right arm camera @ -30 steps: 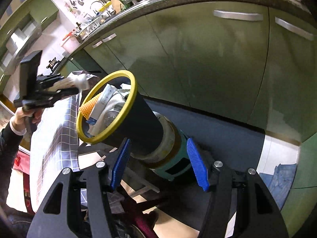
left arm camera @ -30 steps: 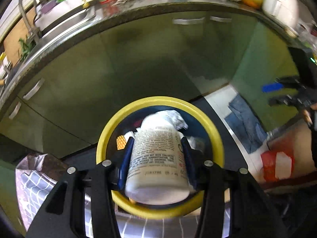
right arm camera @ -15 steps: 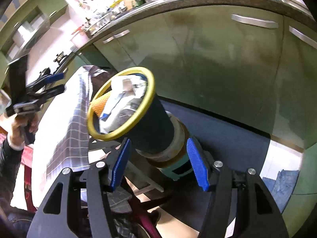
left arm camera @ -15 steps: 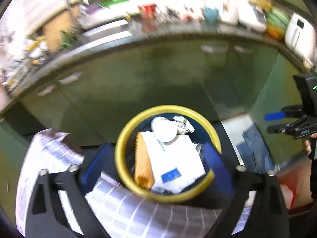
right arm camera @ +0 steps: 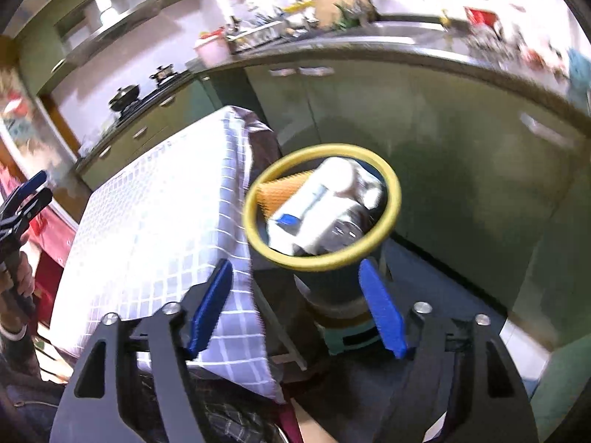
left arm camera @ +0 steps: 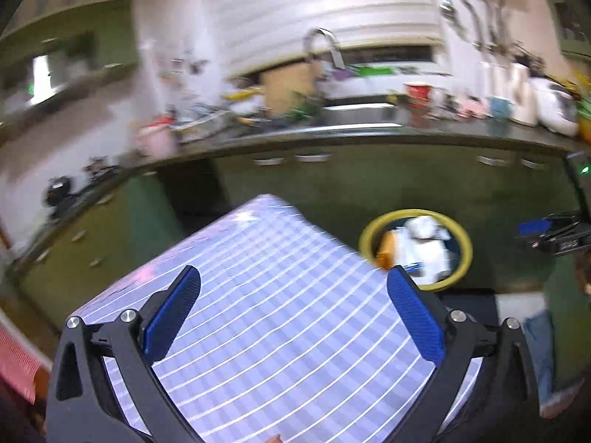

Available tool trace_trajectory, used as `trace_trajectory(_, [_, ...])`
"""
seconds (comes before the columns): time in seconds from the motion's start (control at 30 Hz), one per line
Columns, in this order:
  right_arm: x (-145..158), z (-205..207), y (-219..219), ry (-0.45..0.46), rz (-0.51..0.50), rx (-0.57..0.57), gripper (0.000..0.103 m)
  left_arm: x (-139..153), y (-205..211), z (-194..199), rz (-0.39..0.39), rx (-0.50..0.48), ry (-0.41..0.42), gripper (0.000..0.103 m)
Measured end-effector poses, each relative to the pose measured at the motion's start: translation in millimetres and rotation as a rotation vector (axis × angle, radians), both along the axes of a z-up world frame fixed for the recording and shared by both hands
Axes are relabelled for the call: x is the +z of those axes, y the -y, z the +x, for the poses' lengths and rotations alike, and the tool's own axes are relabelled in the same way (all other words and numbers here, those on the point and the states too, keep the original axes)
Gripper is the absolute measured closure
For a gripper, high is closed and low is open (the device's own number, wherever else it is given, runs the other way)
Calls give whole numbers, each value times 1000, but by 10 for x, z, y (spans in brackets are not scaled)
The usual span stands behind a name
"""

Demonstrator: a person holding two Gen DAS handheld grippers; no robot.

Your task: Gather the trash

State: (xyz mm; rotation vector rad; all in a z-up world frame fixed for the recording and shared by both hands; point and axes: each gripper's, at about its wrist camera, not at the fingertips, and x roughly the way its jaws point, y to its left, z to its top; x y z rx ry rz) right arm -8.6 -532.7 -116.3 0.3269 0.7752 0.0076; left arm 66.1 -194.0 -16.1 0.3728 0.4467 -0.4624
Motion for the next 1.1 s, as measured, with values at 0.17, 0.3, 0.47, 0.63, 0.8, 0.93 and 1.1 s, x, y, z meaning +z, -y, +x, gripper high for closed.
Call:
trace_trajectory(0.17, [286, 27, -429, 86, -31, 67, 18, 50, -719, -242, -97, 183, 10, 7])
trace_trajectory(0.3, [482, -66, -727, 155, -97, 78, 5, 118, -1192, -423, -174, 350, 11, 7])
trace_trajectory(0.47, [642, -257, -1034, 239, -171, 59, 5, 87, -1600, -555, -238, 492, -7, 7])
trace_trajectory(0.63, [675, -343, -1218, 290, -253, 18, 5, -11, -1743, -614, -263, 503, -36, 7])
trace_trajectory(0.8, [632, -330, -1288, 286, -289, 17, 5, -68, -1773, -705, -265, 505, -39, 7])
trace_trajectory(0.93, [604, -341, -1293, 287, -282, 23, 5, -76, -1784, -764, -263, 516, -35, 7])
trace_trajectory(1.1, [597, -361, -1290, 293, -293, 20, 5, -34, -1774, -802, -261, 518, -31, 7])
